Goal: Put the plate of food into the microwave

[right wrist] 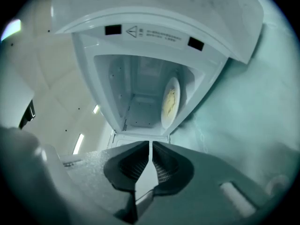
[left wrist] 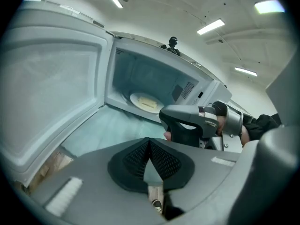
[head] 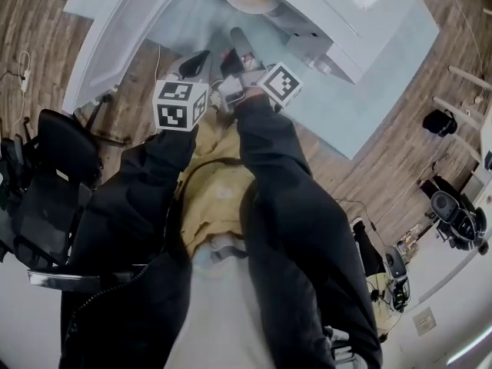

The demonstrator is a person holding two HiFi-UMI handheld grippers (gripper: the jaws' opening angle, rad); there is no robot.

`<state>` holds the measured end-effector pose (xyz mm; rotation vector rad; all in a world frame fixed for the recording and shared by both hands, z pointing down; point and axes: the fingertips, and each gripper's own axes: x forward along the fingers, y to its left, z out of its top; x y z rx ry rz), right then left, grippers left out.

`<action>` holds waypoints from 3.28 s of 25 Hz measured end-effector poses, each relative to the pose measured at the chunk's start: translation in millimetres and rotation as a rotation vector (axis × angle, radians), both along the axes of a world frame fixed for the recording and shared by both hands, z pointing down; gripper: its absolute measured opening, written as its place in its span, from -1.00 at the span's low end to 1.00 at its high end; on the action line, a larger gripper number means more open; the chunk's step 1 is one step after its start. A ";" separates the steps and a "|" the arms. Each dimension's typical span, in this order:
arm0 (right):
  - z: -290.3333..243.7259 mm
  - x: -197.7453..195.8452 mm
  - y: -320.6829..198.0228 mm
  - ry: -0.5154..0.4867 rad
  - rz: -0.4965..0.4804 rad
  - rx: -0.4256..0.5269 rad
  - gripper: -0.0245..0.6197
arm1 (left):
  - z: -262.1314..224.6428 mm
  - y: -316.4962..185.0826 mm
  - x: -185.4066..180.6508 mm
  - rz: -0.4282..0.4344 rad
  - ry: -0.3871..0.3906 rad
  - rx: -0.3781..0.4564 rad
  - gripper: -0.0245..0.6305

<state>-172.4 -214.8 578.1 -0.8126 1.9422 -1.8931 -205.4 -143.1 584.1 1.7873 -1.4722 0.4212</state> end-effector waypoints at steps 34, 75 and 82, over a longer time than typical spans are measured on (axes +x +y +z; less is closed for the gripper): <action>-241.8 178.9 28.1 0.778 0.158 0.783 -0.94 | -228.9 -52.0 152.9 0.245 -0.050 0.518 -0.94; -315.7 230.2 39.0 1.036 0.328 1.050 -0.95 | -285.3 -44.2 204.4 0.356 -0.200 0.713 -0.94; -315.7 231.2 40.9 1.051 0.331 1.054 -0.96 | -285.4 -42.5 203.7 0.349 -0.197 0.711 -0.94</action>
